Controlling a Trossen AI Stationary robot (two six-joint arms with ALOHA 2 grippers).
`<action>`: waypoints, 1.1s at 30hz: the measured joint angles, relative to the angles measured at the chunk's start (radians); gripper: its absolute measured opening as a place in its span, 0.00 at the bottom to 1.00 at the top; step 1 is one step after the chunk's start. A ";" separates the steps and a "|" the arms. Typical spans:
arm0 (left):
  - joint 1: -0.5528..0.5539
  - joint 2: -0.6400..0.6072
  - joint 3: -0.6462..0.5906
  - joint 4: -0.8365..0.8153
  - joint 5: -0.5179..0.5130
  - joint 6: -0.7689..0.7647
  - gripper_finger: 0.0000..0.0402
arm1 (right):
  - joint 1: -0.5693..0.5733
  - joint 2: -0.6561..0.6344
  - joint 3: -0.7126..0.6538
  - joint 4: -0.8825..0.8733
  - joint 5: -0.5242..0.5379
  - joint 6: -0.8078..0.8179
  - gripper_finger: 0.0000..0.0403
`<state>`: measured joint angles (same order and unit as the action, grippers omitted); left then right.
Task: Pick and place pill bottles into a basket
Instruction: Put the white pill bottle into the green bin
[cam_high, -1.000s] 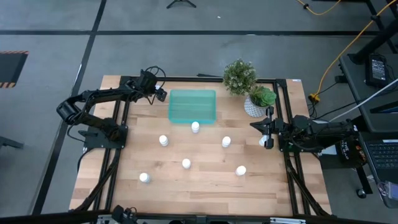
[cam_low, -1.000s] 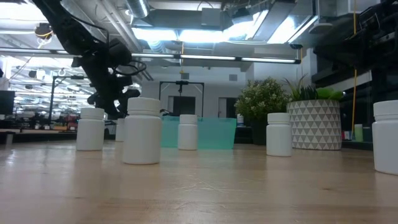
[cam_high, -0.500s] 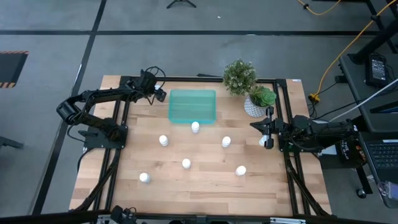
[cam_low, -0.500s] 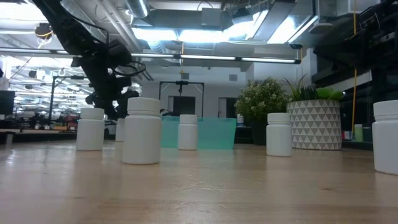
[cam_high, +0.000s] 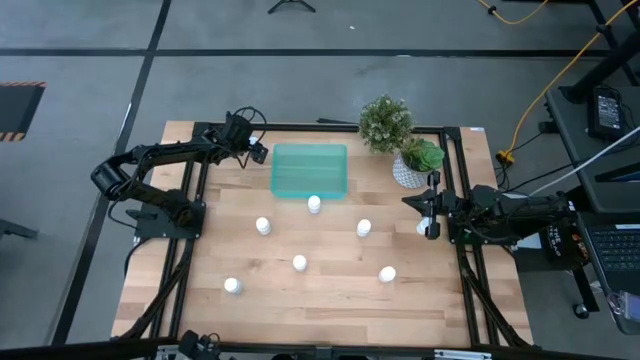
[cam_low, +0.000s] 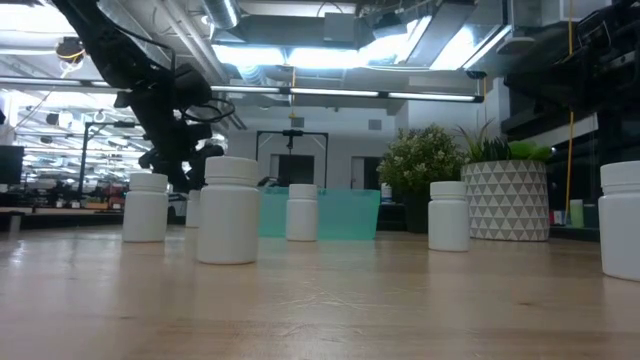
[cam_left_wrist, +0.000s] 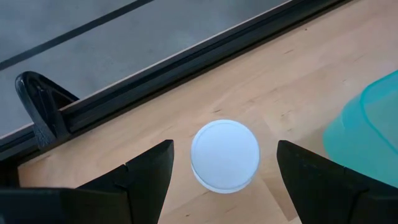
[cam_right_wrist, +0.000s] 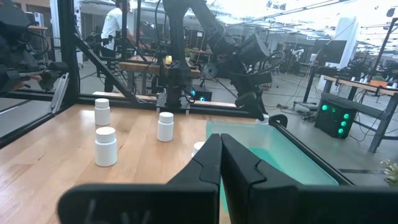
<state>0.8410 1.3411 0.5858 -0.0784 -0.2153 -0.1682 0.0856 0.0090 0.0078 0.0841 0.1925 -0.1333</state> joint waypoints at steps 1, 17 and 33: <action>0.000 0.000 0.000 0.000 0.000 0.005 0.69 | 0.000 0.000 0.000 0.000 0.000 0.000 0.02; 0.000 0.000 0.000 0.000 0.007 0.007 0.55 | 0.000 0.000 0.000 0.001 0.000 0.001 0.02; 0.000 0.000 0.000 -0.009 0.005 0.015 0.46 | 0.000 0.000 0.000 0.001 0.000 0.001 0.02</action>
<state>0.8406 1.3411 0.5858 -0.0872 -0.2105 -0.1530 0.0856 0.0090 0.0078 0.0853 0.1928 -0.1326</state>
